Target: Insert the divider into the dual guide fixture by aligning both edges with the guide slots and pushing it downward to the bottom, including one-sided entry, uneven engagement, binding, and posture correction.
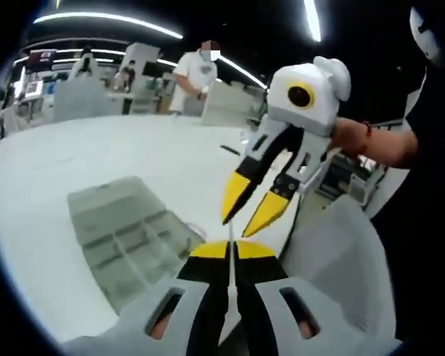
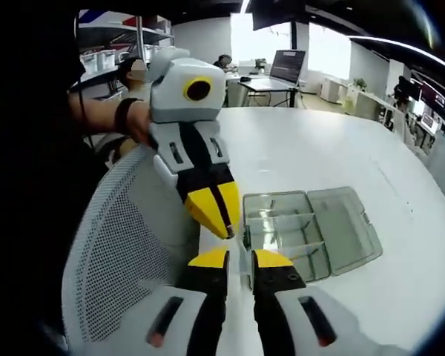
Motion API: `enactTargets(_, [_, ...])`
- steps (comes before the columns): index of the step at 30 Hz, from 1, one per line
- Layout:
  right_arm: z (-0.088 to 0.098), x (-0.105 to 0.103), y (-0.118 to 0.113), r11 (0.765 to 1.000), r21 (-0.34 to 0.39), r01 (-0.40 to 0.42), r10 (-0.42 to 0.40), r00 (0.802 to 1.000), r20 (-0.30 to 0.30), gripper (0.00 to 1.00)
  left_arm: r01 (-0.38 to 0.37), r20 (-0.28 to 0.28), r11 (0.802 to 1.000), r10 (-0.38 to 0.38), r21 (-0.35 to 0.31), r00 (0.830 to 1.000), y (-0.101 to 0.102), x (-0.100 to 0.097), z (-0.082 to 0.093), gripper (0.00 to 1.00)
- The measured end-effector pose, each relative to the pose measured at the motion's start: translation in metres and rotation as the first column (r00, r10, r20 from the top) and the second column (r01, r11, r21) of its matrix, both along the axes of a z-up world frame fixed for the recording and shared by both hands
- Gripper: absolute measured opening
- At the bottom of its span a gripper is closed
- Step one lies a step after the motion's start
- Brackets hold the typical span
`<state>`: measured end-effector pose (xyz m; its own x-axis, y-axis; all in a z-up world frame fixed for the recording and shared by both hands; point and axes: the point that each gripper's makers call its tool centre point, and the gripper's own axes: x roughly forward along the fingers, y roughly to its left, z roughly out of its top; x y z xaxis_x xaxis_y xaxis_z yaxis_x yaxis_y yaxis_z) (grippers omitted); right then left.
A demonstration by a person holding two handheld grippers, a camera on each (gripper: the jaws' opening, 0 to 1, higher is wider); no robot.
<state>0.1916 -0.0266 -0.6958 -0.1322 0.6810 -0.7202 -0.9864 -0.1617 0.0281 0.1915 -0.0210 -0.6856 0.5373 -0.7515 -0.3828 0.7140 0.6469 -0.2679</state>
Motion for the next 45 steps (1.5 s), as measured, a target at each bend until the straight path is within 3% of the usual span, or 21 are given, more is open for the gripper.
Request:
enactTargets(4, [-0.003,-0.001,-0.001,0.999,-0.017,-0.03,0.03,0.999,0.022,0.07,0.058,0.031,0.998,-0.058,0.003,0.998,-0.009,-0.006,0.006,0.0])
enactTargets(26, [0.001,-0.011,-0.004,0.997,-0.023,-0.076,0.076,0.997,0.007,0.0,0.041,0.094,0.999,-0.043,0.023,0.995,-0.003,-0.002,0.01,0.02])
enactTargets(37, [0.007,-0.007,0.002,0.998,-0.02,-0.056,0.056,0.998,0.023,0.0,-0.025,0.108,1.0,0.025,0.005,0.994,0.005,0.004,0.014,0.05])
enactTargets(45, [0.009,0.002,0.009,1.0,-0.028,-0.008,0.009,0.999,0.046,0.0,-0.092,0.109,0.996,0.089,0.021,0.99,0.017,0.004,0.013,0.15])
